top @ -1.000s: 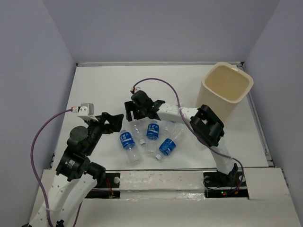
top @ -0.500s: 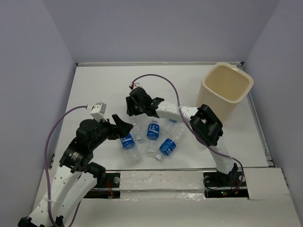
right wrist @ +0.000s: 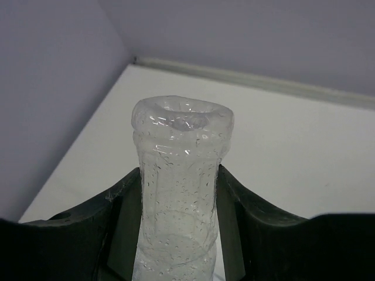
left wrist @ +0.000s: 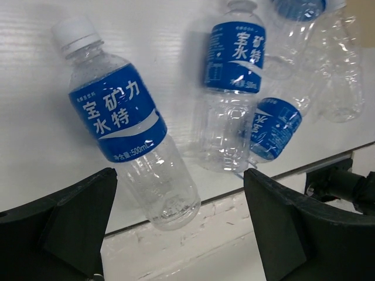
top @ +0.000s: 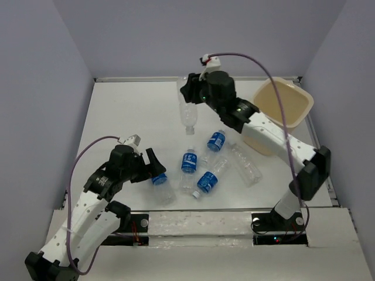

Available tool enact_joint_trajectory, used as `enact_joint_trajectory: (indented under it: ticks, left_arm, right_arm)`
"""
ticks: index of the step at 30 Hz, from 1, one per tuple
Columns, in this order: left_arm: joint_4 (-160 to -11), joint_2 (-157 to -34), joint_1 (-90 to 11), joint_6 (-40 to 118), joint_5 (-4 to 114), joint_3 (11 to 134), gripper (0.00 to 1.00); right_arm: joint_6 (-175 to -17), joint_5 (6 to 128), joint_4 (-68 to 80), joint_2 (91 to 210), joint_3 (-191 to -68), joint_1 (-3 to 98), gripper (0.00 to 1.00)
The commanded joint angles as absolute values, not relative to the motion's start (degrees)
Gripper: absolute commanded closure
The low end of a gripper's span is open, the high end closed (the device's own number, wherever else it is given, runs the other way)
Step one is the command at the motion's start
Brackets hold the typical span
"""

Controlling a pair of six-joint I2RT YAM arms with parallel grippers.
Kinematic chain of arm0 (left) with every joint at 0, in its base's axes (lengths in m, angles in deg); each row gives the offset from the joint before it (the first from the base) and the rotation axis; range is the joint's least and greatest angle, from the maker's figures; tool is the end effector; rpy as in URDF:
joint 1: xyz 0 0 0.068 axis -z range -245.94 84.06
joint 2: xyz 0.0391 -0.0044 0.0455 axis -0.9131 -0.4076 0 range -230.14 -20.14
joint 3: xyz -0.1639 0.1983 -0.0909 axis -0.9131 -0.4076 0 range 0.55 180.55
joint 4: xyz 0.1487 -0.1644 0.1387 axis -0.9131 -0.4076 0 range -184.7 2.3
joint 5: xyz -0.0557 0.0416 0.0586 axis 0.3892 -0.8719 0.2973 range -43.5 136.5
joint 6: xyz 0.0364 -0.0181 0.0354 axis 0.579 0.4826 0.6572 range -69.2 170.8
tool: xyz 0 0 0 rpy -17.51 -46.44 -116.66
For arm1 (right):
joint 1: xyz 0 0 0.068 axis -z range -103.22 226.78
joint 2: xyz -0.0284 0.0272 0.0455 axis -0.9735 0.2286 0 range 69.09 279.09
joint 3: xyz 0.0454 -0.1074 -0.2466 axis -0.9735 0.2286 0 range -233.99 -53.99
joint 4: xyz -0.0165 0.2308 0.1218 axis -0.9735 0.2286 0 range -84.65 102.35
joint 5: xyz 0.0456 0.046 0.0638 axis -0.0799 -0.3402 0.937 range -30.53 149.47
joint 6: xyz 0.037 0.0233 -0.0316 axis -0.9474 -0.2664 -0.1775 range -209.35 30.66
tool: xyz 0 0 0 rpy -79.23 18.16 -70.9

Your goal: Put the plastic bottles in the bin

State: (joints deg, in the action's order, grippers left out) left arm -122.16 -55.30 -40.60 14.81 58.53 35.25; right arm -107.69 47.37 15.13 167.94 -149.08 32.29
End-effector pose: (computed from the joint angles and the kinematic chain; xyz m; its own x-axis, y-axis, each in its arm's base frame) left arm 0.1223 -0.0662 0.2614 -0.7553 -0.2782 -0.5934 0.1598 0.8000 -0.5784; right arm 0.3011 0.2855 0.3927 -0.3283 0.1088 -0.9383 -0.4598 0.8493 0.2594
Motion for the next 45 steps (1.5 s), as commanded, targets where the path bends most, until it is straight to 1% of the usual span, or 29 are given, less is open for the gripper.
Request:
enact_joint_trajectory:
  ticks: [1,2,7,9,12,15,17,20,25,26,27,28,30,32,34,35,36,38,39,40,41,43,44,45]
  left_arm:
    - [-123.6,-60.3,-40.5,14.7,58.9,35.4,0.01]
    - [-124.2,-62.4,-40.5,15.0,57.3,36.1,0.01]
    - [-124.4,-67.2,-40.5,15.8,54.8,36.7,0.01]
    - [-123.5,-69.1,-40.5,15.8,54.9,36.5,0.01]
    - [-120.7,-71.4,-40.6,14.7,56.1,35.4,0.01]
    - [-118.6,-73.8,-40.6,13.9,57.0,34.0,0.01]
    - [-118.2,-75.9,-40.6,13.8,57.0,34.5,0.01]
    - [-116.4,-77.6,-40.9,12.5,56.5,34.7,0.01]
    - [-114.3,-80.0,-41.5,11.1,55.6,34.2,0.01]
    - [-113.6,-81.0,-41.6,11.0,55.6,34.2,0.01]
    - [-113.4,-81.3,-41.6,10.9,55.5,34.2,0.01]
    - [-113.0,-82.2,-41.6,10.8,55.2,34.1,0.01]
    - [-112.5,-82.9,-41.6,10.5,55.1,34.0,0.01]
    - [-111.7,-83.3,-41.6,10.0,54.8,33.5,0.02]
    - [-111.3,-83.9,-41.6,9.8,54.0,33.3,0.05]
    - [-111.2,-83.9,-41.5,9.8,53.7,33.4,0.05]
    - [-111.0,-84.3,-41.6,9.7,53.3,33.5,0.08]
    - [-110.1,-84.9,-41.6,9.5,52.7,33.3,0.13]
    - [-109.9,-85.2,-41.6,9.5,52.5,33.2,0.16]
    - [-109.7,-85.5,-41.6,9.5,52.4,33.2,0.19]
    - [-109.5,-86.1,-41.7,9.5,52.3,33.1,0.29]
    - [-108.6,-86.6,-41.7,9.7,52.2,32.9,0.42]
    - [-108.4,-86.7,-41.6,9.7,52.3,32.9,0.54]
    - [-108.3,-86.7,-41.6,9.7,52.1,32.9,0.56]
  right_arm:
    - [-96.9,38.1,10.3,154.1,-147.1,36.5,0.69]
    - [-93.8,34.9,9.7,150.2,-145.8,37.6,0.69]
    - [-86.0,27.6,5.8,140.5,-141.3,45.7,0.69]
    - [-82.8,26.6,-0.3,137.8,-138.0,50.5,0.69]
    - [-81.4,26.6,-3.8,138.1,-136.0,57.3,0.69]
    - [-81.1,28.1,-6.1,140.8,-133.2,62.5,0.69]
    - [-80.6,27.2,-7.0,142.3,-131.4,64.0,0.69]
    - [-79.2,28.1,-12.3,142.4,-127.3,65.3,0.69]
    - [-78.7,26.5,-11.7,142.4,-125.2,65.3,0.65]
    - [-79.6,26.1,-11.8,142.2,-123.6,65.3,0.62]
    - [-80.0,25.5,-11.6,141.9,-122.8,65.3,0.56]
    - [-80.6,25.4,-11.3,141.4,-121.9,65.3,0.29]
    - [-84.8,25.7,-8.6,139.6,-119.8,65.3,0.01]
    - [-89.0,27.6,-5.9,137.7,-118.1,65.3,0.00]
    - [-94.3,31.9,-4.0,134.8,-117.4,65.3,0.00]
    - [-94.4,33.7,-2.5,133.9,-117.4,65.3,0.00]
    - [-97.5,35.5,-0.1,132.8,-117.4,65.3,0.00]
    - [-102.1,43.8,2.3,129.7,-116.6,65.3,0.00]
    - [-103.8,43.8,2.7,128.6,-116.0,65.3,0.00]
    - [-105.1,47.7,3.0,127.6,-114.5,65.3,0.00]
    - [-106.4,49.4,3.1,125.5,-113.5,65.3,0.00]
    - [-110.0,53.0,3.6,123.3,-110.8,65.3,0.00]
    - [-111.7,54.2,3.9,121.1,-109.7,65.3,0.00]
    - [-112.6,55.1,4.0,120.1,-108.8,65.3,0.00]
